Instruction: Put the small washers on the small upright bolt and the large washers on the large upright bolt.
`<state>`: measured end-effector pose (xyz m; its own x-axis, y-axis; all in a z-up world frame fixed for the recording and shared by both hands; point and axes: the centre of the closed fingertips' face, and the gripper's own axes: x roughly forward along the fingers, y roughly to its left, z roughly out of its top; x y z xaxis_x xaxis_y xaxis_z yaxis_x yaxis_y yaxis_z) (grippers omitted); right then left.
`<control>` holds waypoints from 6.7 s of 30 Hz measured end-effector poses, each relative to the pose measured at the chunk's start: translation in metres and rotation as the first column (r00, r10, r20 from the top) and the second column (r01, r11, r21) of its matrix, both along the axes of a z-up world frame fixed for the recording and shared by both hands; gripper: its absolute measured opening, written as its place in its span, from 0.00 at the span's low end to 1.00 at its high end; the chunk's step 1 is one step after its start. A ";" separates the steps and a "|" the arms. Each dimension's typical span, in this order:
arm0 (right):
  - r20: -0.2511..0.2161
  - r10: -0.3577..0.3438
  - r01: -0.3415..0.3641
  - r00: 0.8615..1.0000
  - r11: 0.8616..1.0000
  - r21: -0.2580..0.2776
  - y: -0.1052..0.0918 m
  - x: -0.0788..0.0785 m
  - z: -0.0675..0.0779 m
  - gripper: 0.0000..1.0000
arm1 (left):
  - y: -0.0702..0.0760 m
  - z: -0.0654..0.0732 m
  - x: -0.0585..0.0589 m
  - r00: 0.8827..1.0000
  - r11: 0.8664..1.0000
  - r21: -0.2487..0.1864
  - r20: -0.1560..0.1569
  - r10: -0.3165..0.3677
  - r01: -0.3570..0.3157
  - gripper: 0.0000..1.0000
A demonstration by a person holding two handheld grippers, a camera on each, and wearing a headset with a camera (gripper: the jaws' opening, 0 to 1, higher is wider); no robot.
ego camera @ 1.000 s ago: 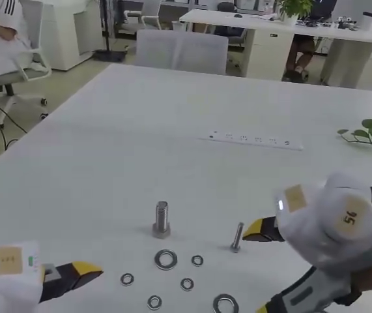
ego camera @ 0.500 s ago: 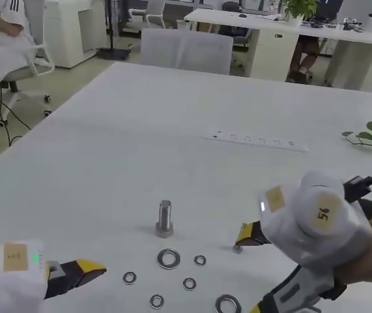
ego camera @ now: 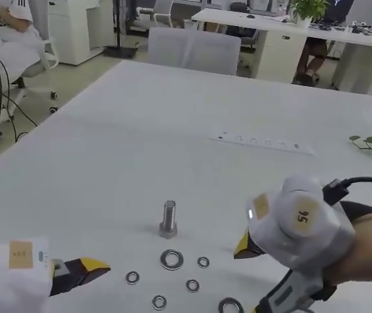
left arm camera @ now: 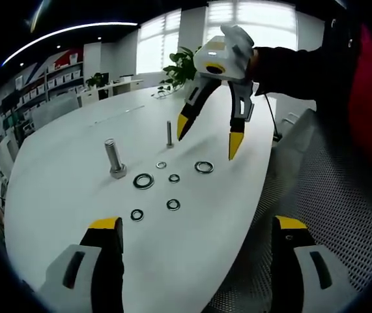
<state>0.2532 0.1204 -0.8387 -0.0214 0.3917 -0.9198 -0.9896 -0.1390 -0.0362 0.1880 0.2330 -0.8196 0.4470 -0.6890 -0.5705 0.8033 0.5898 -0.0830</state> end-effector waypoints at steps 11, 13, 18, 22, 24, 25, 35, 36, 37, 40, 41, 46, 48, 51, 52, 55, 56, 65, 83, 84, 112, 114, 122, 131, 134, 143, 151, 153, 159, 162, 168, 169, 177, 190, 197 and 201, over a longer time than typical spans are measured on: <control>-0.022 0.018 -0.019 1.000 0.999 -0.042 0.004 -0.004 -0.010 0.58 | 0.000 0.001 0.000 1.000 1.000 -0.001 0.002 -0.001 0.001 0.94; -0.024 0.019 -0.021 1.000 0.999 -0.045 0.004 -0.005 -0.011 0.57 | 0.000 0.000 0.000 1.000 1.000 0.000 0.002 -0.001 0.001 0.94; -0.021 0.028 -0.029 0.999 0.997 -0.068 0.003 -0.006 -0.016 0.54 | 0.001 0.001 0.001 1.000 1.000 -0.001 0.004 0.000 0.000 0.94; -0.022 0.036 -0.037 0.999 0.996 -0.081 0.004 -0.007 -0.019 0.50 | 0.001 0.001 0.001 1.000 1.000 -0.003 0.005 0.001 -0.001 0.94; -0.016 0.041 -0.042 0.999 0.995 -0.088 0.005 -0.007 -0.021 0.48 | 0.001 0.001 0.001 1.000 1.000 -0.002 0.005 0.002 -0.002 0.94; -0.013 0.043 -0.044 0.999 0.995 -0.091 0.005 -0.006 -0.022 0.47 | 0.001 0.002 0.001 1.000 1.000 -0.003 0.004 0.002 -0.002 0.94; -0.025 0.035 -0.037 0.999 0.993 -0.111 0.003 -0.007 -0.026 0.37 | 0.001 0.002 0.001 1.000 1.000 -0.007 0.005 0.003 -0.003 0.93; -0.027 0.035 -0.038 0.999 0.993 -0.114 0.003 -0.008 -0.027 0.36 | 0.001 0.002 0.001 1.000 1.000 -0.007 0.006 0.003 -0.003 0.93; -0.029 0.035 -0.038 0.999 0.992 -0.116 0.003 -0.008 -0.028 0.36 | 0.000 0.002 0.001 1.000 1.000 -0.007 0.006 0.004 -0.004 0.93; -0.028 0.039 -0.042 0.999 0.991 -0.125 0.002 -0.009 -0.031 0.35 | 0.001 0.002 0.001 1.000 1.000 -0.009 0.006 0.004 -0.004 0.93; -0.025 0.043 -0.045 0.999 0.992 -0.121 0.003 -0.009 -0.030 0.35 | 0.001 0.002 0.001 1.000 1.000 -0.009 0.006 0.004 -0.004 0.93; -0.014 0.054 -0.055 0.998 0.991 -0.124 0.003 -0.009 -0.030 0.34 | 0.001 0.002 0.002 1.000 1.000 -0.009 0.006 0.003 -0.003 0.93; -0.011 0.065 -0.066 0.998 0.990 -0.126 0.003 -0.009 -0.030 0.33 | 0.001 0.002 0.002 1.000 1.000 -0.011 0.006 0.004 -0.004 0.93; -0.009 0.071 -0.072 0.997 0.989 -0.130 0.003 -0.010 -0.030 0.32 | 0.000 0.001 0.002 1.000 1.000 -0.012 0.005 0.003 -0.003 0.93; -0.009 0.067 -0.067 0.998 0.989 -0.132 0.003 -0.010 -0.030 0.32 | 0.000 0.001 0.002 1.000 1.000 -0.012 0.006 0.002 -0.002 0.93; -0.007 0.054 -0.055 0.999 0.989 -0.135 0.002 -0.009 -0.030 0.30 | 0.000 0.002 0.002 1.000 1.000 -0.013 0.006 0.002 -0.002 0.93; -0.007 0.053 -0.053 0.999 0.989 -0.138 0.002 -0.009 -0.030 0.30 | 0.000 0.001 0.002 1.000 1.000 -0.013 0.005 0.002 -0.002 0.93; -0.004 0.036 -0.036 0.999 0.988 -0.149 0.001 -0.007 -0.031 0.25 | -0.001 0.002 0.002 1.000 1.000 -0.014 0.006 0.001 0.000 0.92; 0.005 0.000 0.001 1.000 0.975 -0.222 0.001 -0.008 -0.033 0.25 | -0.001 0.003 0.002 1.000 1.000 -0.008 0.009 0.001 -0.001 0.91; 0.006 0.001 0.000 1.000 0.974 -0.227 0.001 -0.008 -0.033 0.25 | -0.001 0.004 0.002 1.000 1.000 -0.008 0.011 0.001 -0.001 0.91; -0.027 -0.035 0.030 0.999 0.983 -0.180 -0.005 -0.009 -0.024 0.23 | 0.001 0.008 0.003 0.999 1.000 -0.008 0.031 0.013 -0.013 0.91; -0.028 -0.038 0.032 0.999 0.983 -0.182 -0.005 -0.008 -0.023 0.23 | 0.001 0.009 0.003 0.999 1.000 -0.010 0.032 0.012 -0.012 0.91; -0.027 -0.027 0.022 0.999 0.985 -0.174 -0.001 -0.008 -0.004 0.23 | 0.001 0.010 0.003 0.999 1.000 -0.013 0.036 0.013 -0.013 0.91; 0.001 -0.014 0.014 1.000 0.987 -0.159 0.006 0.000 0.015 0.23 | 0.002 0.011 0.006 0.999 0.999 -0.026 0.044 0.024 -0.023 0.91; 0.011 -0.011 0.013 1.000 0.988 -0.155 0.009 0.002 0.020 0.23 | 0.003 0.012 0.008 0.998 0.999 -0.030 0.053 0.034 -0.032 0.91; 0.035 -0.016 0.021 0.999 0.990 -0.142 0.013 0.012 0.032 0.23 | 0.006 0.014 0.015 0.995 0.997 -0.036 0.076 0.066 -0.063 0.91; 0.055 -0.013 0.019 0.998 0.992 -0.125 0.022 0.020 0.044 0.23 | 0.013 0.023 0.026 0.985 0.991 -0.055 0.121 0.127 -0.121 0.90; 0.054 -0.011 0.018 0.998 0.992 -0.124 0.023 0.021 0.045 0.23 | 0.014 0.025 0.027 0.982 0.989 -0.064 0.127 0.138 -0.131 0.90; 0.062 -0.001 0.008 0.998 0.992 -0.123 0.029 0.025 0.049 0.23 | 0.020 0.030 0.034 0.970 0.982 -0.075 0.160 0.182 -0.172 0.90; 0.063 0.004 0.004 0.998 0.992 -0.123 0.031 0.027 0.052 0.23 | 0.021 0.033 0.036 0.966 0.979 -0.086 0.167 0.195 -0.183 0.90; 0.068 0.014 -0.006 0.998 0.992 -0.126 0.036 0.032 0.057 0.23 | 0.024 0.036 0.039 0.958 0.971 -0.110 0.174 0.228 -0.211 0.89; 0.071 0.016 -0.007 0.997 0.992 -0.126 0.037 0.033 0.059 0.23 | 0.025 0.037 0.039 0.956 0.970 -0.115 0.177 0.234 -0.217 0.89; 0.094 0.028 -0.017 0.995 0.992 -0.123 0.048 0.045 0.068 0.23 | 0.032 0.036 0.043 0.943 0.960 -0.107 0.187 0.276 -0.260 0.88; 0.114 0.075 -0.060 0.991 0.990 -0.126 0.074 0.063 0.078 0.23 | 0.045 0.032 0.053 0.921 0.940 -0.105 0.193 0.339 -0.324 0.87; 0.116 0.079 -0.066 0.990 0.991 -0.115 0.088 0.076 0.082 0.23 | 0.047 0.030 0.055 0.920 0.939 -0.097 0.190 0.342 -0.329 0.86; 0.112 0.089 -0.075 0.990 0.990 -0.121 0.094 0.083 0.079 0.23 | 0.048 0.028 0.056 0.920 0.939 -0.096 0.188 0.344 -0.331 0.86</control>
<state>0.3364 0.2144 -0.7596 0.0613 0.2830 -0.9572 -0.9647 -0.2293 -0.1296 0.2437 0.2806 -0.7912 0.7590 -0.5079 -0.4075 0.5611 0.8276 0.0136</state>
